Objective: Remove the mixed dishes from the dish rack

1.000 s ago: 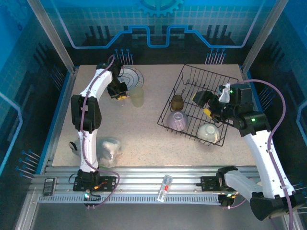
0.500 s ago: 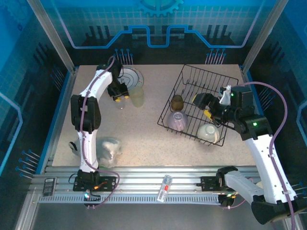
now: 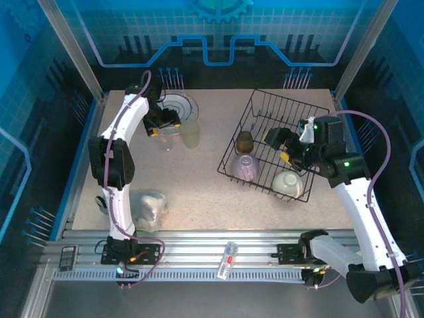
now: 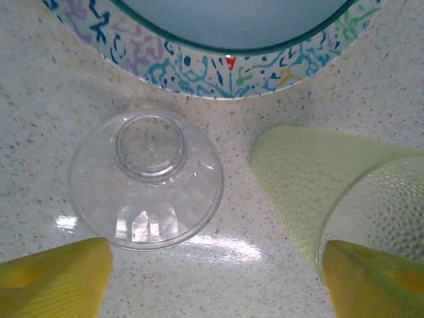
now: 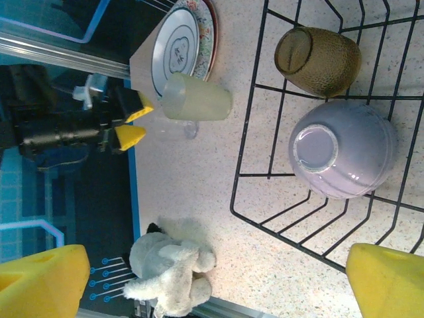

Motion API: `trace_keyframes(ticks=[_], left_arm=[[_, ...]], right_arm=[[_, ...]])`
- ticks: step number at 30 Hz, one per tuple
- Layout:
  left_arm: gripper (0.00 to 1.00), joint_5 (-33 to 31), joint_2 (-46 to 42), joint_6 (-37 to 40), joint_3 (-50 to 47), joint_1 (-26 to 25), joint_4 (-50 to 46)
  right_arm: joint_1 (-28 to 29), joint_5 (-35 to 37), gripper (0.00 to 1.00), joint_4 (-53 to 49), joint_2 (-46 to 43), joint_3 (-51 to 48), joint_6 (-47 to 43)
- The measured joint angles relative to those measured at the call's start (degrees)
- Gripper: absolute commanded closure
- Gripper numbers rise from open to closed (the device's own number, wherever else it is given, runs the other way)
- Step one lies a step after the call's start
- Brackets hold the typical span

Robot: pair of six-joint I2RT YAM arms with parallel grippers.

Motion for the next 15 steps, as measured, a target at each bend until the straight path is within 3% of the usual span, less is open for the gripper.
trace_keyframes(ticks=[2,8,15], left_arm=[[0.01,0.2,-0.9,-0.3,0.0,0.3,0.0],[0.01,2.1,-5.1,-1.7,-0.8,0.4,1.5],[0.01,8.4,-14.6,-4.2,-8.6,0.4,8.0]], right_arm=[[0.2,0.4,0.0,0.0,1.1,0.0,-0.5],[0.4,2.0,0.0,-0.8,5.6,0.3,-3.7],[0.8,5.2,0.0,-2.9,10.6,2.0,-9.0]])
